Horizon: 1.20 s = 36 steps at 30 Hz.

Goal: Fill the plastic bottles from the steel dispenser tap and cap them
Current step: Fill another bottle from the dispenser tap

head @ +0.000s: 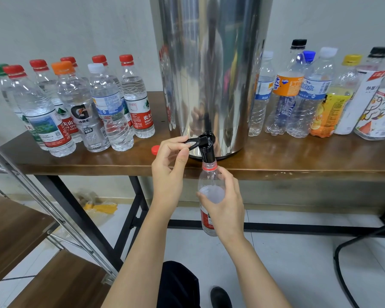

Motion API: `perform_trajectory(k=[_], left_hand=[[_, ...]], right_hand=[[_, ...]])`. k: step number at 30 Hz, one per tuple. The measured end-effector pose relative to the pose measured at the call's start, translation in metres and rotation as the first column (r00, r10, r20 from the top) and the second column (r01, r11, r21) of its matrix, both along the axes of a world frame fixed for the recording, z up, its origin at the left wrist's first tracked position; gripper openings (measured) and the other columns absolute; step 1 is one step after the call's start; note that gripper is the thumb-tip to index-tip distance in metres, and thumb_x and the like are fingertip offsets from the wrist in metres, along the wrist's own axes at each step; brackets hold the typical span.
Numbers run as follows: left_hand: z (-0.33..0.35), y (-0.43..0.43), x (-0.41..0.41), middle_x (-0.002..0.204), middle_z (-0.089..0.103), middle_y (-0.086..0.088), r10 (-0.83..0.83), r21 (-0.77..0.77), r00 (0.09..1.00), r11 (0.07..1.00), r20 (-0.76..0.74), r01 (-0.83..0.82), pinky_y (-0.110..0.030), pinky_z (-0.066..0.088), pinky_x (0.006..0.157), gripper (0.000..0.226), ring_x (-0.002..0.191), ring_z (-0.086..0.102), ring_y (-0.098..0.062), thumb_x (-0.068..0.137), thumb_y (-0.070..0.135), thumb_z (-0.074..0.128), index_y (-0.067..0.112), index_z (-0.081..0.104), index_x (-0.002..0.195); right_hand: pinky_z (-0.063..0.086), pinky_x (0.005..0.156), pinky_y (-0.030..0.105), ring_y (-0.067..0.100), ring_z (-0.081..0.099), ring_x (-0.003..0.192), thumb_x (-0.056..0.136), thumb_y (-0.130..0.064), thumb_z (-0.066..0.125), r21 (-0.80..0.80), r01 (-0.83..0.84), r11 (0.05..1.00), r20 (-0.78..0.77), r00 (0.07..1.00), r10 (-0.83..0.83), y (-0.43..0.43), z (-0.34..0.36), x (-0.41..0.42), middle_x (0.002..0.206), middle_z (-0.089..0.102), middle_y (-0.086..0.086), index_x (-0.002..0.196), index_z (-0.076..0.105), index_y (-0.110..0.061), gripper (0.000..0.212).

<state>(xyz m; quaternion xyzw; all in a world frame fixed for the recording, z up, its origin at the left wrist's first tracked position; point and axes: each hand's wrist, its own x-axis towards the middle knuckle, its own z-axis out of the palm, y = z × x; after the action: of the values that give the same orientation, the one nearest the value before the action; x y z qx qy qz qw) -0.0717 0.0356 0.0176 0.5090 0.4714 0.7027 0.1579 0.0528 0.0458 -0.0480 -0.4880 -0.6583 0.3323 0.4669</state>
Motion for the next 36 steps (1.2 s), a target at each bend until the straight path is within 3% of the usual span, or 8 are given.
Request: perform_trajectory(k=[7,11,19,25,30,36], left_hand=[[-0.0004,0.0002,-0.0001,0.12,0.064,-0.006,0.008,-0.002,1.0,1.0,-0.007,-0.008,-0.018,0.045,0.091,0.017,0.109,0.061,-0.005,0.098,0.004,0.056,0.018,0.063,0.093],[-0.0005,0.0004,-0.0004,0.12,0.064,-0.005,0.012,-0.004,1.0,1.0,-0.013,-0.012,-0.017,0.045,0.09,0.016,0.11,0.061,-0.005,0.098,0.004,0.056,0.017,0.063,0.093],[-0.0009,0.0001,-0.0005,0.12,0.065,-0.006,0.005,-0.006,1.0,1.0,0.001,-0.005,-0.02,0.046,0.092,0.016,0.111,0.061,-0.009,0.098,0.005,0.056,0.019,0.064,0.093],[-0.0005,0.0002,0.0001,0.119,0.064,-0.004,0.01,-0.002,1.0,1.0,-0.005,-0.01,-0.017,0.044,0.09,0.017,0.109,0.061,-0.004,0.098,0.004,0.056,0.018,0.064,0.093],[-0.0018,0.001,-0.0002,0.119,0.064,-0.003,0.003,-0.001,1.0,1.0,-0.004,-0.003,-0.018,0.045,0.09,0.016,0.111,0.061,-0.006,0.098,0.006,0.056,0.019,0.064,0.094],[-0.0023,0.0004,-0.001,0.12,0.065,-0.001,-0.002,-0.002,1.0,1.0,0.005,0.002,-0.022,0.046,0.092,0.016,0.113,0.061,-0.008,0.098,0.008,0.057,0.021,0.064,0.093]], right_hand=[[0.035,0.079,0.009,-0.01,0.039,0.115,0.081,-0.027,0.08,0.004,-0.007,1.0,-0.012,1.0,0.007,0.001,-0.001,-0.0003,0.139,0.045,-0.021,0.138,0.04,-0.039,0.071],[0.037,0.087,0.019,0.0,0.045,0.124,0.081,-0.027,0.08,-0.009,-0.01,1.0,-0.026,1.0,0.01,0.0016,-0.0026,-0.0005,0.14,0.049,-0.021,0.139,0.04,-0.04,0.072],[0.036,0.081,0.015,-0.01,0.04,0.113,0.08,-0.028,0.08,-0.014,-0.009,1.0,-0.029,1.0,0.009,0.0006,-0.0008,-0.0003,0.138,0.049,-0.022,0.138,0.04,-0.042,0.071],[0.036,0.086,0.019,0.0,0.045,0.123,0.08,-0.027,0.08,-0.016,-0.014,1.0,-0.033,0.999,0.013,0.0006,-0.001,0.0,0.14,0.049,-0.02,0.139,0.04,-0.04,0.072],[0.035,0.086,0.017,0.0,0.044,0.124,0.08,-0.027,0.08,-0.013,-0.011,1.0,-0.033,0.999,0.01,0.0008,-0.0012,-0.0004,0.14,0.049,-0.02,0.139,0.041,-0.04,0.072],[0.032,0.079,0.004,-0.009,0.039,0.116,0.08,-0.027,0.081,-0.021,-0.02,1.0,-0.033,0.999,0.02,0.0007,-0.0009,0.0005,0.139,0.048,-0.021,0.138,0.04,-0.041,0.072]])
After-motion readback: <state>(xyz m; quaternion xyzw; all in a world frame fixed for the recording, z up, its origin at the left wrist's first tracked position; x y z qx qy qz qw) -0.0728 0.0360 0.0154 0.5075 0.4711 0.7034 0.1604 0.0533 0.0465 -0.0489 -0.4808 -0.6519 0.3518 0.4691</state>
